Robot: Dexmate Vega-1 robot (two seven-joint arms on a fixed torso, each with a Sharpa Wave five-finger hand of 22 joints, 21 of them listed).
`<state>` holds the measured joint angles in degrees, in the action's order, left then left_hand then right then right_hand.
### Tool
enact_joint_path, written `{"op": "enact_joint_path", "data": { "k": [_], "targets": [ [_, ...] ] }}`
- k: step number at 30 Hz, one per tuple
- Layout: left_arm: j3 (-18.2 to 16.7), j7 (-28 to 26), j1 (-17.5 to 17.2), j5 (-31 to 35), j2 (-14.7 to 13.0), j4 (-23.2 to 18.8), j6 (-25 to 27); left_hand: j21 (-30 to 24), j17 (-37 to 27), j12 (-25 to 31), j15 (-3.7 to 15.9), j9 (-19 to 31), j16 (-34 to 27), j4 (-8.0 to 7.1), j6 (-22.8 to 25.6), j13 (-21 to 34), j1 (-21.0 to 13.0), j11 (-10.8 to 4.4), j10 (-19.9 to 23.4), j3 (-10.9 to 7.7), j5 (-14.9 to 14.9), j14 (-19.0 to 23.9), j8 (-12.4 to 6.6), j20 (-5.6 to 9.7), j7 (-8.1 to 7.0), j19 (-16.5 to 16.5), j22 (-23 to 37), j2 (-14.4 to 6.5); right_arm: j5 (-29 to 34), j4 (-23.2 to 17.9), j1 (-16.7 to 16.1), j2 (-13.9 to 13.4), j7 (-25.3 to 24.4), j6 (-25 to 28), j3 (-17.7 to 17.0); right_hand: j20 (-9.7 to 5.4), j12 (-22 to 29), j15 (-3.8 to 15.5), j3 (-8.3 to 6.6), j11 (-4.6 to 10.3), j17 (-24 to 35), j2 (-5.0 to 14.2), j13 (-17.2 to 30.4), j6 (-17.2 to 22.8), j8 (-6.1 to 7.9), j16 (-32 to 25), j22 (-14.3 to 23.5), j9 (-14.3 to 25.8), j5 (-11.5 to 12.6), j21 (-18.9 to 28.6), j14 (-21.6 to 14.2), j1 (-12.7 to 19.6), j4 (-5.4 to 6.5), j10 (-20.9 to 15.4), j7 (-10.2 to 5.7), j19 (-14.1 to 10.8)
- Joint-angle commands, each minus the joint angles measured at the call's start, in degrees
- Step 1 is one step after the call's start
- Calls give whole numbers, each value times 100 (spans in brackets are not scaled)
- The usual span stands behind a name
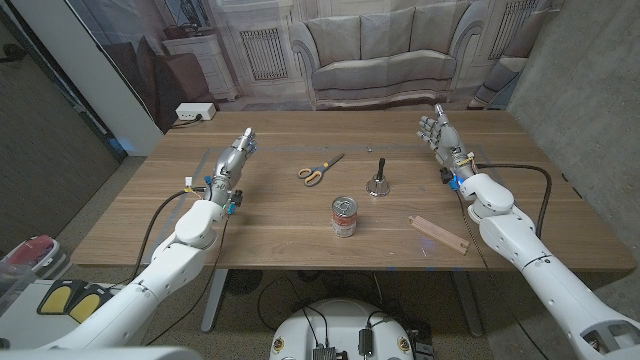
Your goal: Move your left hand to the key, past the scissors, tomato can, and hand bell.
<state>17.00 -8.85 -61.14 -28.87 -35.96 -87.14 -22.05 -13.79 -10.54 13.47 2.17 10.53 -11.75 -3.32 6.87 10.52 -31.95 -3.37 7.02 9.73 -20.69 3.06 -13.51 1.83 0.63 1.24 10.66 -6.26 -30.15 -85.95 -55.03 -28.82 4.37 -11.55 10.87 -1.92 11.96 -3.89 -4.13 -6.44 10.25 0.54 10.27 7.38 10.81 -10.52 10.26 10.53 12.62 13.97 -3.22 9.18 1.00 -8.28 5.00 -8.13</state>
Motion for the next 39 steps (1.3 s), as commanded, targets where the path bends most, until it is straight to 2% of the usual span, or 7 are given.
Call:
{"op": "enact_joint_path", "data": {
  "k": [1,6,21,30,39],
  "targets": [
    [-57,-353,-232,333,-159,-280,65,2,-5,-37,23,14,-10,40,112,24,-70,-8,70,3,39,115,7,193,-27,97,18,-19,-66,-182,-100,-97,-26,93,-120,-29,22,-32,2,3,10,-12,24,36,33,-14,10,11,3,-20,-5,23,-17,-35,-29,-53],
    [-73,-399,-305,365,-179,-319,44,-9,-3,-30,53,13,-16,47,154,24,-85,1,126,8,49,168,8,238,-29,147,16,-18,-75,-244,-150,-119,-62,131,-154,-28,21,-29,6,5,10,-11,24,39,34,-13,10,11,3,-27,-5,23,-19,-35,-28,-58],
    [-224,-581,-605,435,-254,-514,-62,-11,-2,-35,50,13,-11,56,218,24,-110,-8,194,18,66,230,18,181,-41,196,13,-18,-76,-511,-315,-253,-207,337,-277,-31,21,-40,13,0,10,-4,24,42,33,-12,11,11,2,-48,-6,26,-24,-44,-21,-67],
    [-290,-727,-732,544,-240,-571,-154,-5,-2,-39,53,14,-4,59,230,25,-119,19,224,23,74,245,30,170,-44,202,12,-17,-77,-549,-344,-313,-207,377,-332,-29,20,-36,18,4,10,0,25,43,32,-8,12,11,2,-60,0,27,-26,-44,-24,-72],
    [-353,-995,-910,787,-263,-685,-136,3,-2,-47,74,14,1,62,276,25,-129,-24,249,33,79,273,32,170,-62,210,11,-13,-68,-542,-310,-341,-204,405,-365,-31,18,-35,23,2,10,5,25,44,32,-9,12,11,2,-71,-3,28,-28,-45,-24,-78]
  ]
}}
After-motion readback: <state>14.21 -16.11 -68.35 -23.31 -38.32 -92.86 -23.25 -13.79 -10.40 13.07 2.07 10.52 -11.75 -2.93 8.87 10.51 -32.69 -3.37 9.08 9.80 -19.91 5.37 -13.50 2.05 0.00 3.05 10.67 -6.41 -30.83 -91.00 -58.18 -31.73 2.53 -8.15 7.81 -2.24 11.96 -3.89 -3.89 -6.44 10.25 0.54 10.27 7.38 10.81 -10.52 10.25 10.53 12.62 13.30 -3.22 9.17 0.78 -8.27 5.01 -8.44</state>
